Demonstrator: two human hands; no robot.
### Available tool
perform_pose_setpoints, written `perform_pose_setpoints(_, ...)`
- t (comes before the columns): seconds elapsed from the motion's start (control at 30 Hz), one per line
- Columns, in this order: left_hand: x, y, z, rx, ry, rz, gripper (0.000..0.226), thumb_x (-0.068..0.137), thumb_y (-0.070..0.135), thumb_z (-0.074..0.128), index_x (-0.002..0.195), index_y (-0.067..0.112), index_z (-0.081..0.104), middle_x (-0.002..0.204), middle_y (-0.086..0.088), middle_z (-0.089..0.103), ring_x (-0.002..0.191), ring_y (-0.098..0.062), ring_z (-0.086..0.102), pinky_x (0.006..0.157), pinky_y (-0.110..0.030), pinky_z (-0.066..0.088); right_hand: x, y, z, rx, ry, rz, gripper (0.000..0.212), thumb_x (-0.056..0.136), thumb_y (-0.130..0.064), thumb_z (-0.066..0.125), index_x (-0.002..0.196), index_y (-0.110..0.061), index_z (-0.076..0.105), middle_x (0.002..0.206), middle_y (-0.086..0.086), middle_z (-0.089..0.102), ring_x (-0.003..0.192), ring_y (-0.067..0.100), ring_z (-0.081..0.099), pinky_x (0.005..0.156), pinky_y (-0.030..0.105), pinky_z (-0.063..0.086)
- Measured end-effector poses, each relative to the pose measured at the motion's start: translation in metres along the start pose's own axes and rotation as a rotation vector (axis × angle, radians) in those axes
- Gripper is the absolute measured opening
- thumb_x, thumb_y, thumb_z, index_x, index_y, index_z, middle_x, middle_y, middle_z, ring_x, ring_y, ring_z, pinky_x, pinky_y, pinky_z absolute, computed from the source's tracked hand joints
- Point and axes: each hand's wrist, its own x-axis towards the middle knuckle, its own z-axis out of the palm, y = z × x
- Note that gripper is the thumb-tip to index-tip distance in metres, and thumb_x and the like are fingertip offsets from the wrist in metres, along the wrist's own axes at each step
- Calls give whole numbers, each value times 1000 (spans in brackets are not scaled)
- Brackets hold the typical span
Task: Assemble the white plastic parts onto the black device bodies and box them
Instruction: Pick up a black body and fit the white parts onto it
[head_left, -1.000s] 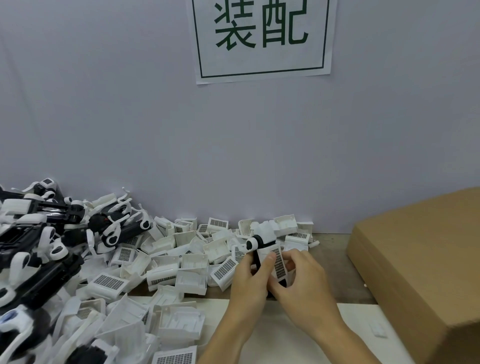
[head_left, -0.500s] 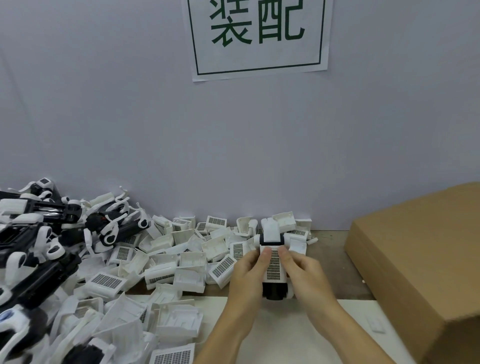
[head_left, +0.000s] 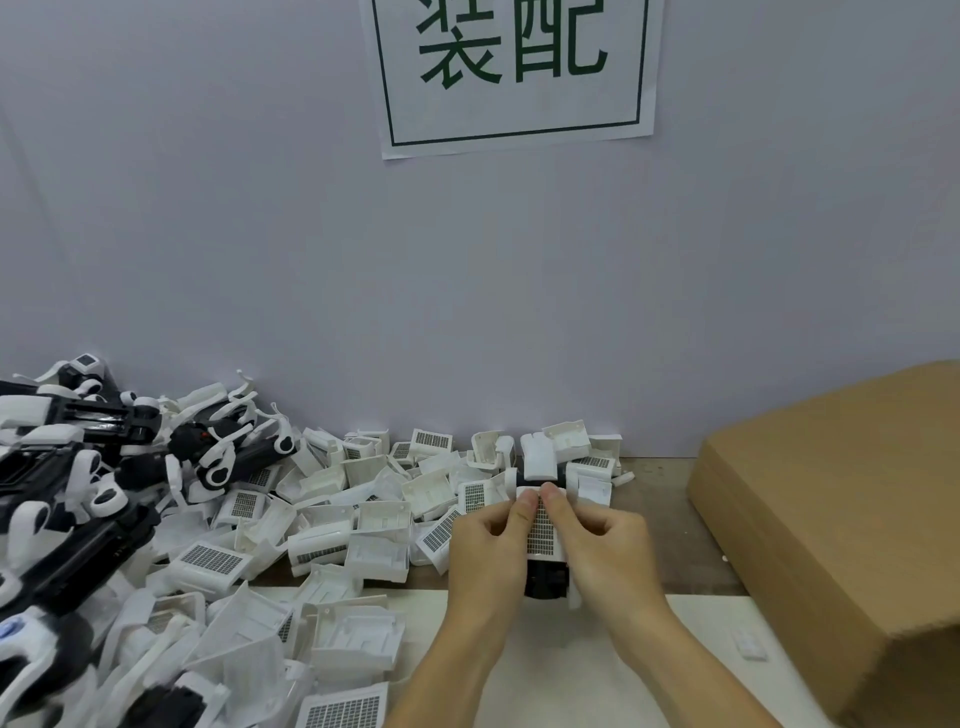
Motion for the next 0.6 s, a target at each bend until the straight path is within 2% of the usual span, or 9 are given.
perform_pose_setpoints(0.07,1,-1,1,-72,-59,-38,29,100,28,59,84,20,82,84,-3,79,80,-14,75,65,-26,57,1,2,1,-27,17,0,32,95,-41,63,77,-23,82,77,-3,78,75,8,75,65,22,55)
perform_pose_setpoints(0.17,1,-3,2,-103,-146,-62,23,101,15,57,100,17,79,98,-5,79,95,-16,75,75,-23,57,5,3,-4,-47,26,31,36,100,-39,56,84,-18,81,80,0,78,78,11,75,69,27,57)
perform_pose_setpoints(0.27,3,-6,1,-51,-81,-26,24,103,11,53,102,17,76,96,-2,79,94,-15,74,75,-23,57,6,0,-11,66,-93,64,27,102,-23,56,94,-14,80,90,5,79,87,18,76,70,29,61)
perform_pose_setpoints(0.33,5,-7,0,-21,-22,-36,25,104,13,51,100,16,76,94,-2,78,93,-17,73,81,-29,58,7,2,-11,-24,-138,11,23,102,-17,55,100,-14,78,92,1,79,89,15,76,73,25,60)
perform_pose_setpoints(0.37,5,-8,0,0,-7,-45,25,104,14,51,101,17,76,94,0,78,93,-15,72,82,-28,57,7,3,-10,-97,-130,-25,22,102,-15,55,101,-15,77,90,-2,79,87,12,75,74,23,59)
perform_pose_setpoints(0.47,3,-6,0,58,14,-48,26,104,12,50,97,20,74,85,7,77,82,-3,70,71,-16,54,8,7,-4,-195,-63,-70,21,101,-13,56,93,-19,75,82,-6,78,80,8,75,73,26,59)
perform_pose_setpoints(0.5,3,-5,0,48,15,-54,27,104,11,50,98,20,75,85,7,77,85,-5,72,75,-20,56,7,8,-2,-202,-42,-83,22,101,-14,57,91,-21,75,80,-7,78,78,7,75,71,25,58)
perform_pose_setpoints(0.6,3,1,-1,-130,37,-118,21,102,13,54,103,10,76,97,-9,78,100,-30,73,94,-51,56,5,4,-1,-177,-13,-172,23,99,-19,61,83,-28,75,80,-12,77,78,4,74,68,20,57)
